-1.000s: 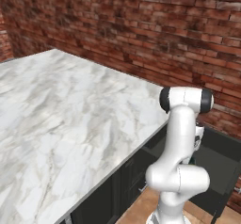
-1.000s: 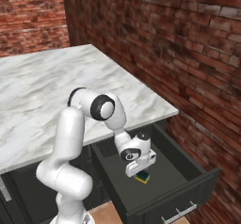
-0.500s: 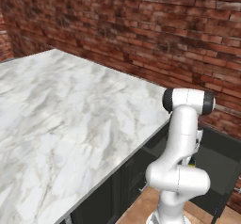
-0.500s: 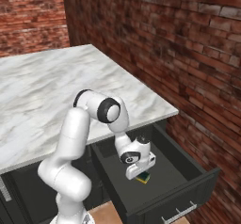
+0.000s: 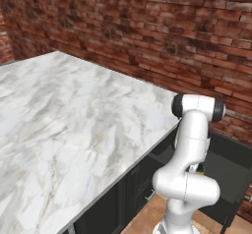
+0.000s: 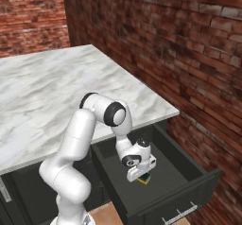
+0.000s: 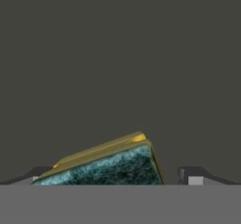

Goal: Restock the sink supplies by placing the sponge and soap dispenser on the counter and next to the sink. Make sure the soap dispenser is upright.

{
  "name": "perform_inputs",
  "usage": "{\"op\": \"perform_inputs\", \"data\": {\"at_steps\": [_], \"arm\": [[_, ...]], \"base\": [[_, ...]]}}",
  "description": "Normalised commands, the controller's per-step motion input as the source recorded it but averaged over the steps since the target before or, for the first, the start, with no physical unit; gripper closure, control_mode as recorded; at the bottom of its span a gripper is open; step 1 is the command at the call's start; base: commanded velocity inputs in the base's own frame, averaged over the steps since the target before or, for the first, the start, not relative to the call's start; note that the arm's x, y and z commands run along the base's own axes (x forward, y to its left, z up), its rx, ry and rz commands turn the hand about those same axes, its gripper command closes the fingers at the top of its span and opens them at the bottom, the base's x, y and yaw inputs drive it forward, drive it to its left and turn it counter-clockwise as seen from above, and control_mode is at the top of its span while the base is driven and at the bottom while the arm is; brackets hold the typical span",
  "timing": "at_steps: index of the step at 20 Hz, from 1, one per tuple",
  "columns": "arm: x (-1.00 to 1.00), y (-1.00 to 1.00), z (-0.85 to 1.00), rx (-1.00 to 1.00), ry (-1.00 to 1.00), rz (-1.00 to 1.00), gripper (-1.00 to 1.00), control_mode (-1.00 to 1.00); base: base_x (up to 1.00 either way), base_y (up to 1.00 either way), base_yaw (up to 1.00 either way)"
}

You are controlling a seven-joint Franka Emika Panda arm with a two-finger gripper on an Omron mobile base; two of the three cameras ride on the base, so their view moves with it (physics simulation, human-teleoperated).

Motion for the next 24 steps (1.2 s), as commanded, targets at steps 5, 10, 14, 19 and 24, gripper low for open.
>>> {"op": "perform_inputs", "data": {"at_steps": [5,10,14,19,24], "arm": [[0.00,0.00,-0.47,0.00,0.01,0.02,1.00,-1.00],[-0.03,0.00,-0.16,0.00,-0.02,0.00,1.00,-1.00],[-0.10,0.00,0.69,0.00,-0.03,0.00,1.00,-1.00],[-0.38,-0.03,1.00,0.00,-0.11,0.00,1.00,-1.00],[-0.49,0.00,1.00,0.00,-0.14,0.00,1.00,-1.00]], "base": [[0.00,0.00,0.00],[0.00,0.00,0.00],[0.00,0.00,0.00],[0.00,0.00,0.00],[0.00,0.00,0.00]]}}
